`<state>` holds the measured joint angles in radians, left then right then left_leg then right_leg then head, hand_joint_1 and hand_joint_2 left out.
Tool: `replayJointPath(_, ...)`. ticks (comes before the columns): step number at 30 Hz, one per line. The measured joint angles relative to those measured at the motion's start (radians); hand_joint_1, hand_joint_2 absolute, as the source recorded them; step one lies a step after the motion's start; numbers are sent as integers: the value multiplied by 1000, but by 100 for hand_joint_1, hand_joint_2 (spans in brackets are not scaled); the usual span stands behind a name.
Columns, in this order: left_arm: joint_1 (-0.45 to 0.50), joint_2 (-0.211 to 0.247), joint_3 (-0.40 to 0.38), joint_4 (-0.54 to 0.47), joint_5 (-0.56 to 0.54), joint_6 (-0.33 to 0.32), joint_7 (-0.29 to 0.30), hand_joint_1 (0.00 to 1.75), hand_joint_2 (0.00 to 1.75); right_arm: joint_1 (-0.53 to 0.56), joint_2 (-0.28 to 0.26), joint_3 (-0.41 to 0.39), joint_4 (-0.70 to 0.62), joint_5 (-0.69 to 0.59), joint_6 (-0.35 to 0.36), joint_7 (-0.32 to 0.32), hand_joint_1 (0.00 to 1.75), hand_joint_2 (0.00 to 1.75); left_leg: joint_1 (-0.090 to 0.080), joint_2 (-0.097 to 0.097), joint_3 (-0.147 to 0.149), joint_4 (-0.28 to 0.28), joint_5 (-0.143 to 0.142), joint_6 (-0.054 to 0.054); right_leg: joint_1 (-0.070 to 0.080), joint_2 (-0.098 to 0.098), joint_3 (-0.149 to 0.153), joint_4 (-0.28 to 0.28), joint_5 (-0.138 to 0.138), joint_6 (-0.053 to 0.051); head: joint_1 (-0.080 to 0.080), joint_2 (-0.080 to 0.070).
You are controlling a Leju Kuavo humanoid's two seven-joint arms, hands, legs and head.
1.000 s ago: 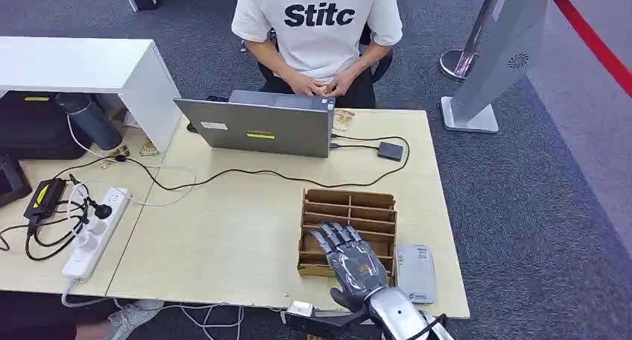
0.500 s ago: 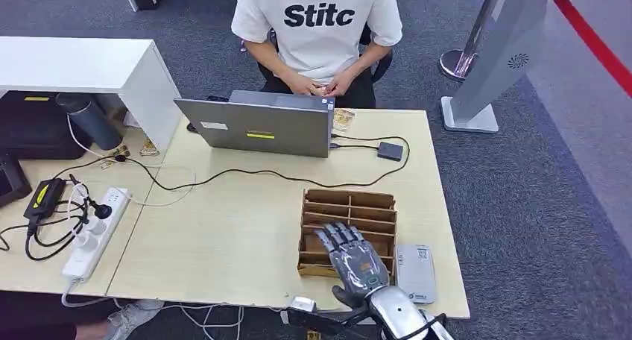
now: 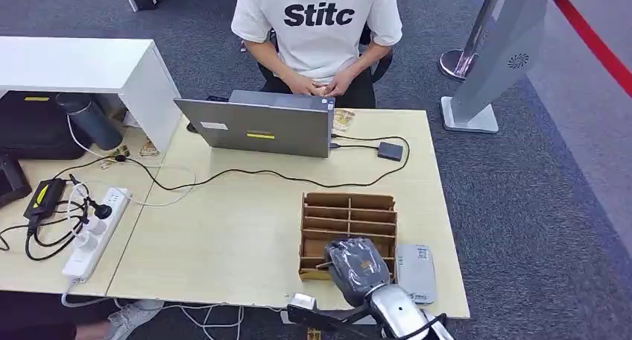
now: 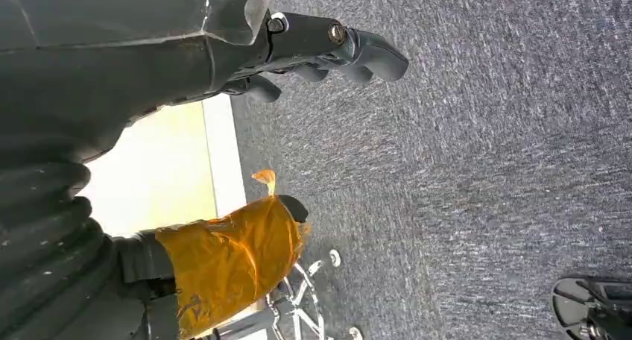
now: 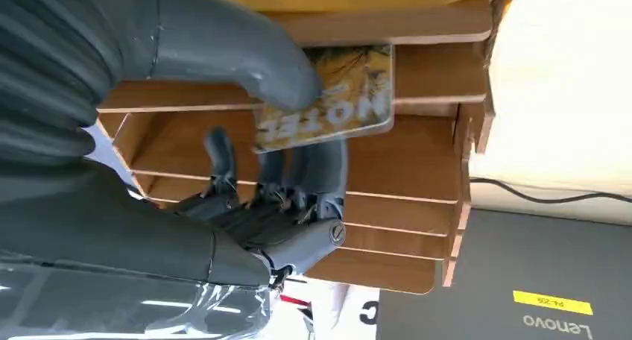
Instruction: Pass the card to the sensor for recognition and then transmit it.
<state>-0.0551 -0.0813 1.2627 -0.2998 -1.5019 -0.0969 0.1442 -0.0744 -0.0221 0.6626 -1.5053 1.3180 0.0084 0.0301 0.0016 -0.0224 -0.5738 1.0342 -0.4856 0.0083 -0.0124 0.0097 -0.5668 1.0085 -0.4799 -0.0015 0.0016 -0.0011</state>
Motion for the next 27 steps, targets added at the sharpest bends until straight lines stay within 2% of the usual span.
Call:
replayJointPath(3, 0, 0, 0, 0, 0, 0, 0, 0, 175, 3, 3, -3, 0, 1, -1, -2, 141, 175, 0, 0, 0, 0, 0, 0, 0, 0, 0, 0, 0, 0, 0, 0)
replayJointPath(5, 0, 0, 0, 0, 0, 0, 0, 0, 175, 6, 5, -8, 0, 2, -6, -5, 155, 175, 0, 0, 0, 0, 0, 0, 0, 0, 0, 0, 0, 0, 0, 0)
replayJointPath(7, 0, 0, 0, 0, -3, 0, 0, 0, 175, 8, 7, -12, -1, 5, -13, -9, 152, 175, 0, 0, 0, 0, 0, 0, 0, 0, 0, 0, 0, 0, 0, 0)
replayJointPath(10, 0, 0, 0, 0, -3, 0, 0, 0, 175, 15, 10, -20, -8, 13, -36, -14, 159, 175, 0, 0, 0, 0, 0, 0, 0, 0, 0, 0, 0, 0, 0, 0)
replayJointPath(13, 0, -2, 2, 0, -5, -2, 1, 0, 175, 31, 16, -32, -29, 20, -74, -23, 162, 175, 0, 0, 0, 0, 0, 0, 0, 0, 0, 0, 0, 0, 0, 0)
replayJointPath(19, -1, -13, 6, 0, -6, -2, 3, 0, 175, 43, 21, -73, -77, -2, -194, -50, 161, 175, 0, 0, 0, 0, 0, 0, 0, 0, 0, 0, 0, 0, 0, 0)
replayJointPath(25, -1, -18, 6, 0, -6, -2, 3, 0, 175, 45, 22, -95, -99, -4, -199, -53, 161, 175, 0, 0, 0, 0, 0, 0, 0, 0, 0, 0, 0, 0, 0, 0)
replayJointPath(26, -1, -18, 6, 0, -6, -2, 3, 0, 175, 46, 23, -97, -101, -4, -199, -53, 168, 175, 0, 0, 0, 0, 0, 0, 0, 0, 0, 0, 0, 0, 0, 0)
replayJointPath(27, -1, -18, 6, 0, -6, -2, 3, 0, 175, 47, 23, -98, -102, -4, -199, -53, 168, 175, 0, 0, 0, 0, 0, 0, 0, 0, 0, 0, 0, 0, 0, 0)
